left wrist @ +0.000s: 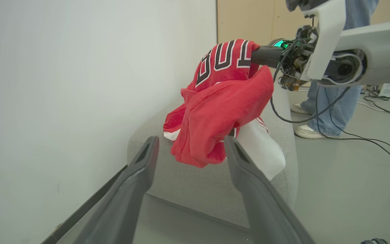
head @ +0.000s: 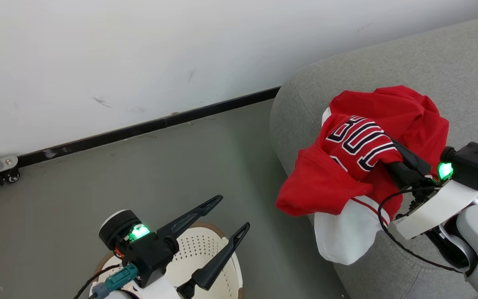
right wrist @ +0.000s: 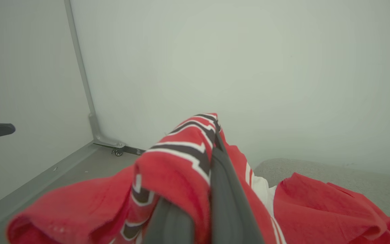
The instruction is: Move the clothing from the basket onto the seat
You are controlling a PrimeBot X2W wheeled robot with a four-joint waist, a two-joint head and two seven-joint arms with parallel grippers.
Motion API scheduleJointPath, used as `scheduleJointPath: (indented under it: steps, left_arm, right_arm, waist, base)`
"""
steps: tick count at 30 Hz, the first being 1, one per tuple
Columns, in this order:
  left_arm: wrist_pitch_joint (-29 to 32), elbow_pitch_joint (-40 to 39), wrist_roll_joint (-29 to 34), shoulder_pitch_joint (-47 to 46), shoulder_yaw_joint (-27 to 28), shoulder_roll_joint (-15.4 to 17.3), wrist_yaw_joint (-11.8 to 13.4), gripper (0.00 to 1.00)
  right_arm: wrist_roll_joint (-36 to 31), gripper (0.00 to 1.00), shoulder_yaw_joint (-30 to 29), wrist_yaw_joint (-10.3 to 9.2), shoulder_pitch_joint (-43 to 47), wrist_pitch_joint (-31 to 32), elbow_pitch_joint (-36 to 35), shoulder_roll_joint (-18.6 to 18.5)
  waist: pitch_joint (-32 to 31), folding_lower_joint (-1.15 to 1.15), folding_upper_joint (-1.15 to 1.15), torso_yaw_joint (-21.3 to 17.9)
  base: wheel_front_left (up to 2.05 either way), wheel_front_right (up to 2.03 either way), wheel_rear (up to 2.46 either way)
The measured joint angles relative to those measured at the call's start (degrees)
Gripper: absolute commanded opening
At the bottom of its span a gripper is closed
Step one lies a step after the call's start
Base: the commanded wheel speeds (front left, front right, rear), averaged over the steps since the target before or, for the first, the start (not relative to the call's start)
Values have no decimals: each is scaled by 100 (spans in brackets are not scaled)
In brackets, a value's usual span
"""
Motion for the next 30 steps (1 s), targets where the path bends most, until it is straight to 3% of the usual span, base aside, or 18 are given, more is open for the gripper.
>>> scheduleJointPath:
  steps: [13,30]
  left_arm:
    - [0,-22,-43,-160,-90,2,0,100]
    - [27,-100,-94,-359,20,26,0,100]
  right_arm:
    - [-5,0,-267,0,-480,314,103,-258]
    - [291,0,-1314,0,-1595,664,555,-894]
  waist:
    - [136,0,0,-194]
    - [486,0,0,-233]
  base:
    - [0,0,0]
    - [0,0,0]
